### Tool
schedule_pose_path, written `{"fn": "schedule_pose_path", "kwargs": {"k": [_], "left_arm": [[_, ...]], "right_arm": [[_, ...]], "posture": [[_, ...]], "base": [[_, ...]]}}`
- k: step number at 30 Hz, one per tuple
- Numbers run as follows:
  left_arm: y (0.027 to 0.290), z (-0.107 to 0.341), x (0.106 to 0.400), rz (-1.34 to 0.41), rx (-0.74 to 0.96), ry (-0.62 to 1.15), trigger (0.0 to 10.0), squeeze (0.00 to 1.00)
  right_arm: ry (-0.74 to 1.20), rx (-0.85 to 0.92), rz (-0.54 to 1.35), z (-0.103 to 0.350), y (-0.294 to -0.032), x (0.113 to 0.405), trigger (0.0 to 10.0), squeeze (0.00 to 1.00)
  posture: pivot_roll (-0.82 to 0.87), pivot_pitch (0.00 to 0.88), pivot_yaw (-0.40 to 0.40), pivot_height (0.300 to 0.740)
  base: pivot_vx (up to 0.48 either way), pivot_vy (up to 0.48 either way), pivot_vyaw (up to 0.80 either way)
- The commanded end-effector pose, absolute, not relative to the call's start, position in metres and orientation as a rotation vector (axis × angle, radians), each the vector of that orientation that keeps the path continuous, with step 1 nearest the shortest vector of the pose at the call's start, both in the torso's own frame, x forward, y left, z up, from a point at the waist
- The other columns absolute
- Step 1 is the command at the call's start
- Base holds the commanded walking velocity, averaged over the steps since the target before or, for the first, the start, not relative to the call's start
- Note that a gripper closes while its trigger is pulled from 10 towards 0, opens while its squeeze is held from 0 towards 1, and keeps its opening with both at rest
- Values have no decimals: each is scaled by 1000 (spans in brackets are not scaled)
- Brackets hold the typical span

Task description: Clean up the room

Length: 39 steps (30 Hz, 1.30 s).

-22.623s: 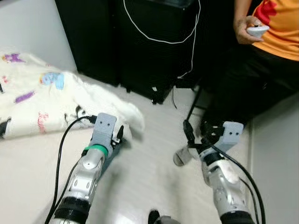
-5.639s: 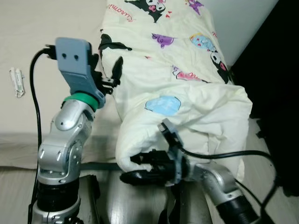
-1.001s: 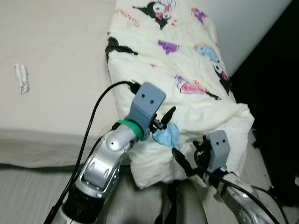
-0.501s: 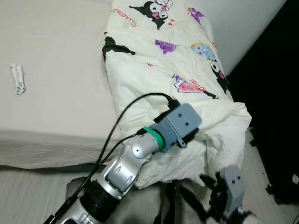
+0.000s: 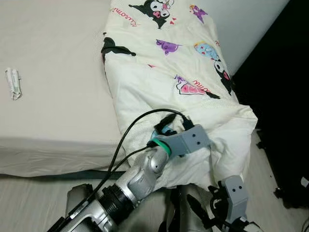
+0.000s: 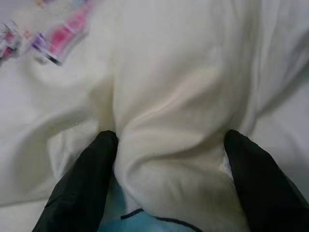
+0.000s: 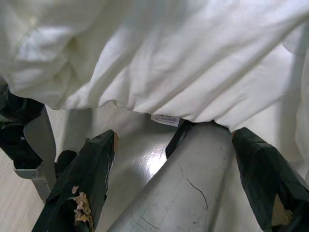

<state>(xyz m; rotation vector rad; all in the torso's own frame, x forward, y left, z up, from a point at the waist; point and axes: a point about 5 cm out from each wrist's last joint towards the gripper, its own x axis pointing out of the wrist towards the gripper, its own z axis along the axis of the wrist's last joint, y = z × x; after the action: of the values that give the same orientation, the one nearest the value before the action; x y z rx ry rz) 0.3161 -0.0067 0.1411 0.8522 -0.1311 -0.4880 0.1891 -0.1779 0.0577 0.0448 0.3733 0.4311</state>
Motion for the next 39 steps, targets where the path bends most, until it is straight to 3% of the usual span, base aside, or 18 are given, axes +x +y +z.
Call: {"fn": "schedule_pose_path", "kwargs": {"k": [1,2,3,4,5,8,9,13,16,22,25,28,29,30,34,36,37,39], "left_arm": [[-5,126,313,-494,885,-97,10000,0],[-2,121,314,-487,904,-86,7059,0],[-2,121,314,-487,904,-86,7059,0],[2,117,315,-479,914,-76,5176,0],[5,113,317,-469,923,-66,0,0],[8,112,319,-449,907,-64,0,0],[17,122,324,-395,803,-65,0,0],[22,130,325,-373,746,-71,0,0],[36,140,325,-363,577,-9,0,0],[50,151,323,-371,500,4,0,0],[78,167,318,-386,553,-47,0,0],[113,183,310,-402,711,-76,0,0],[113,183,310,-402,711,-76,0,0],[137,194,310,-346,798,-76,0,0],[166,209,312,-228,883,-67,0,0],[201,208,301,-109,949,18,0,0],[201,208,301,-109,949,18,0,0],[221,182,276,-91,930,179,0,0]], "right_arm": [[393,47,427,53,-181,186,10000,0],[386,48,424,53,-182,188,10000,0],[386,48,424,53,-182,188,10000,0],[380,49,419,53,-183,190,10000,0],[374,52,415,52,-183,191,10000,0],[372,52,412,52,-183,192,10000,0],[371,50,415,51,-182,193,10000,0],[371,48,417,51,-181,194,10000,0],[351,47,402,54,-184,201,10000,0],[308,46,390,62,-185,211,10000,0],[226,86,395,81,-182,225,10000,0],[171,148,453,96,-174,230,10000,0],[171,148,453,96,-174,230,10000,0],[144,199,508,105,-168,231,10000,0],[129,236,558,111,-164,232,10000,0],[139,229,559,109,-166,233,10000,0],[139,229,559,109,-166,233,10000,0],[154,227,547,105,-168,233,10000,0]], "posture": [[36,191,-110,507],[36,191,-110,507],[36,191,-110,507],[37,185,-109,507],[37,185,-109,507],[40,181,-108,507],[40,181,-108,507],[40,181,-108,507],[51,184,-105,507],[78,191,-95,507],[107,199,-77,507],[138,198,-71,507],[138,198,-71,507],[154,203,-64,507],[154,203,-64,507],[159,211,-55,507],[159,211,-55,507],[169,248,-45,507]], "base": [[0,0,0],[0,0,0],[0,0,0],[0,0,0],[0,0,0],[0,0,0],[0,0,0],[0,0,0],[0,0,0],[0,0,0],[0,0,0],[0,0,0],[0,0,0],[0,0,0],[0,0,0],[0,0,0],[0,0,0],[0,0,0]]}}
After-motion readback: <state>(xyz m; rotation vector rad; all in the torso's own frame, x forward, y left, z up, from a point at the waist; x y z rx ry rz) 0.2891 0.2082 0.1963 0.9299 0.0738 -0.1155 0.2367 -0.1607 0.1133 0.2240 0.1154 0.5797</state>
